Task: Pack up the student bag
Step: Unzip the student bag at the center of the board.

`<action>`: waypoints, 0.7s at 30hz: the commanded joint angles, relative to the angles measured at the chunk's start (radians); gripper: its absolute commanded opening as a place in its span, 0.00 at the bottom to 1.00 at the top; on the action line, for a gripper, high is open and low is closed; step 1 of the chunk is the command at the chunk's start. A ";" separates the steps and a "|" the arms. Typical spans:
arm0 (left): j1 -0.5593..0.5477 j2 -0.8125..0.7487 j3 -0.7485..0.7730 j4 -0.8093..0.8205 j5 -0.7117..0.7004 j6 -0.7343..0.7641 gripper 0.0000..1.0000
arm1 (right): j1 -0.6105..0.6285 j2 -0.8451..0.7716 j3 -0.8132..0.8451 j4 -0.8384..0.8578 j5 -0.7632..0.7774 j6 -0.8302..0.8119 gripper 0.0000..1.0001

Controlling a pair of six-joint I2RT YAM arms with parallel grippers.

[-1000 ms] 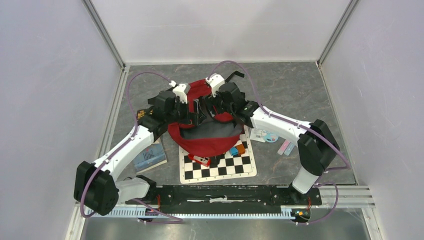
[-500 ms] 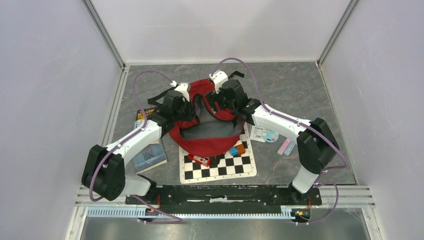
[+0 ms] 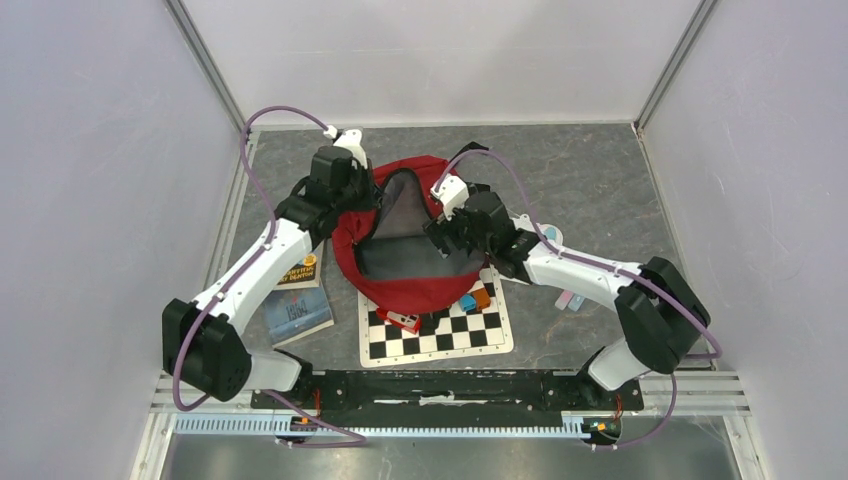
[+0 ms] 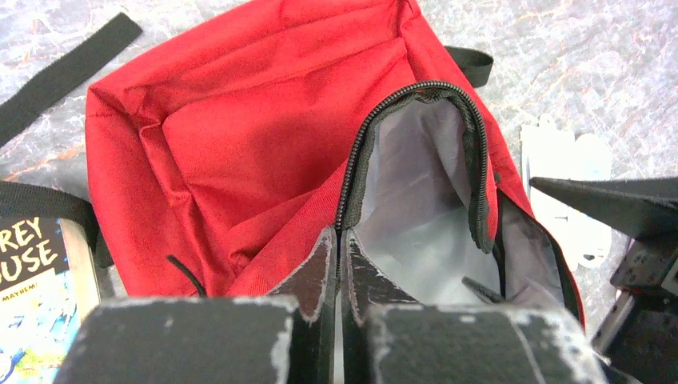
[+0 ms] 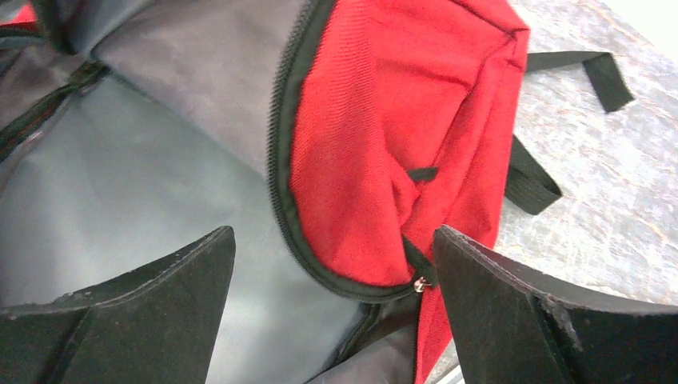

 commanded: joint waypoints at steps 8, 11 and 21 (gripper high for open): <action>0.077 0.012 0.129 -0.082 0.070 0.072 0.02 | -0.008 0.124 0.160 0.053 0.245 -0.095 0.27; 0.135 0.019 0.156 -0.086 0.097 0.072 0.02 | -0.051 0.100 0.206 0.007 0.171 -0.096 0.05; 0.202 0.290 0.262 -0.051 0.032 0.175 0.02 | -0.269 0.448 0.653 -0.431 -0.377 -0.029 0.00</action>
